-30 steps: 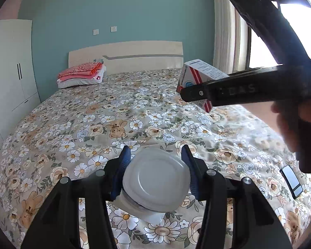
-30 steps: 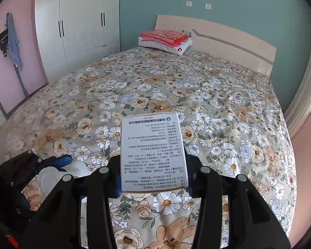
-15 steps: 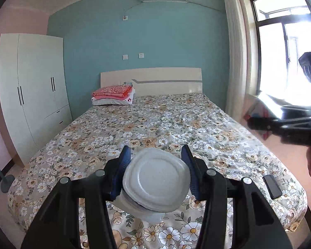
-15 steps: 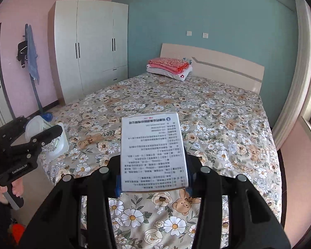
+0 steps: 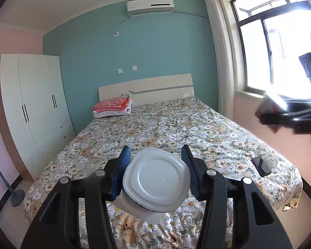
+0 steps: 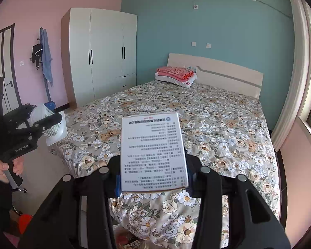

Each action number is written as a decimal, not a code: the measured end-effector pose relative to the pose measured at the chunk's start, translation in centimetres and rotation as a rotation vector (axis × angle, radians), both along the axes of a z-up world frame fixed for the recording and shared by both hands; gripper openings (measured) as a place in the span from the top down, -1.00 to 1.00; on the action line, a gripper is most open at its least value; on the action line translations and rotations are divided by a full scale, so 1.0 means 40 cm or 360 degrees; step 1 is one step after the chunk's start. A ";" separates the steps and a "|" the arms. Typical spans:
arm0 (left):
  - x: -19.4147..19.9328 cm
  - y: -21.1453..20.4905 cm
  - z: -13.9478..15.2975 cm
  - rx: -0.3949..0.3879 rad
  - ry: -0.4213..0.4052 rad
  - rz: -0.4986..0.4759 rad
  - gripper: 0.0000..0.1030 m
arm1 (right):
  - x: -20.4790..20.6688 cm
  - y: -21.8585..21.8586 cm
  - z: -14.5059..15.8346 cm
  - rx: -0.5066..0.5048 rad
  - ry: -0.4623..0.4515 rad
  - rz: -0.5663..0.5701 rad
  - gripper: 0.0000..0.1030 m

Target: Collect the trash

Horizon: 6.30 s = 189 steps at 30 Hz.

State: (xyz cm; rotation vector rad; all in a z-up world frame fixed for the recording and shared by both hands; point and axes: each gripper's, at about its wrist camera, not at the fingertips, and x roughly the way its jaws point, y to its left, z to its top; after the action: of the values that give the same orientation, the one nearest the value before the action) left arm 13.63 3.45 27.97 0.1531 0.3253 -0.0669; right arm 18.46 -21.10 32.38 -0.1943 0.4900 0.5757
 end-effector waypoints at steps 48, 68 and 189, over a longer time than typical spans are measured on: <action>-0.056 -0.073 -1.130 -0.0266 0.1477 -0.0237 -0.02 | -0.178 0.102 -1.330 -0.0100 0.1435 0.0177 0.13; 0.066 -0.117 -1.415 -0.0374 0.1874 -0.0124 -0.02 | -0.088 0.153 -1.563 -0.0187 0.1772 -0.0031 0.12; -0.412 -0.119 -0.606 -0.0067 0.0646 -0.0049 -0.88 | -0.572 0.059 -0.665 -0.0064 0.0161 -0.0462 -0.70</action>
State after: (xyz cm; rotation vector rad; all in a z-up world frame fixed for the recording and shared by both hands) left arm -2.87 -1.32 3.72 0.1016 0.7262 -0.1359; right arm -4.41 -18.75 5.79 -0.1294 0.6158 0.2927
